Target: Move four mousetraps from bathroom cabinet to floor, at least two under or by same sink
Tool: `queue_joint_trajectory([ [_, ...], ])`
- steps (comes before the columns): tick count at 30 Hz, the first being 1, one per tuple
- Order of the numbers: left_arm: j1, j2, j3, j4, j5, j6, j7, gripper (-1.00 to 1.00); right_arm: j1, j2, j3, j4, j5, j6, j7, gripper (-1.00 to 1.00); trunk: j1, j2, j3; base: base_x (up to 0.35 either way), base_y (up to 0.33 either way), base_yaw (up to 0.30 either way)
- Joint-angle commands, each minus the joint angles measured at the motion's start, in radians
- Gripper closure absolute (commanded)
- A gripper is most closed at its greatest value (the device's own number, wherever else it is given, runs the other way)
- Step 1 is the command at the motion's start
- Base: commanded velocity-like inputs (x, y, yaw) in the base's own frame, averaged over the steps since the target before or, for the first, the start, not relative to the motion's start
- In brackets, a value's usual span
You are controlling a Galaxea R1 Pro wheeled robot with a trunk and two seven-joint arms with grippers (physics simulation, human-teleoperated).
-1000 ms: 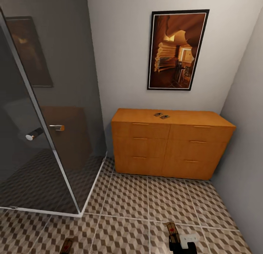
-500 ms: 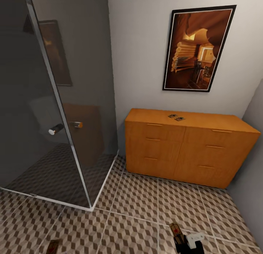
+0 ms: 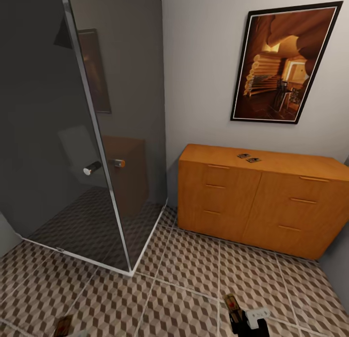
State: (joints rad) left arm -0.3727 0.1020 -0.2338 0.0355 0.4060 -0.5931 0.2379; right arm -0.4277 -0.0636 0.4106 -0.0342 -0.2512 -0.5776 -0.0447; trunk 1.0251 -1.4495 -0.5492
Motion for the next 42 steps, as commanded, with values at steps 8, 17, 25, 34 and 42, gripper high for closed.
queue_joint_trajectory([
  [8, -0.001, -0.013, -0.009, 0.021, 0.0, -0.003, -0.039, 1.0, 0.0, 0.0, 0.009, 0.0, -0.008, -0.002, -0.001, 1.0, 0.0, -0.001, -0.001, 0.0, 0.0, 0.228],
  [17, -0.002, -0.015, -0.009, 0.027, 0.001, -0.002, -0.07, 1.0, 0.0, 0.001, 0.009, 0.001, -0.008, -0.002, -0.001, 1.0, 0.0, -0.001, -0.001, 0.0, 0.0, 0.249],
  [25, -0.002, -0.015, -0.009, 0.027, 0.0, -0.001, -0.071, 1.0, 0.0, 0.001, 0.01, 0.002, -0.008, -0.002, -0.001, 1.0, 0.0, -0.001, -0.001, 0.0, 0.0, 0.249],
  [34, -0.002, -0.015, -0.009, 0.027, 0.001, -0.001, -0.071, 1.0, 0.0, 0.001, 0.01, 0.002, -0.007, -0.002, -0.001, 1.0, 0.0, -0.001, -0.001, 0.0, 0.0, 0.249],
  [42, -0.001, -0.015, -0.009, 0.027, 0.001, -0.001, -0.071, 1.0, 0.0, 0.002, 0.01, 0.003, -0.007, -0.002, -0.001, 1.0, 0.0, -0.001, -0.001, 0.0, 0.0, 0.249],
])
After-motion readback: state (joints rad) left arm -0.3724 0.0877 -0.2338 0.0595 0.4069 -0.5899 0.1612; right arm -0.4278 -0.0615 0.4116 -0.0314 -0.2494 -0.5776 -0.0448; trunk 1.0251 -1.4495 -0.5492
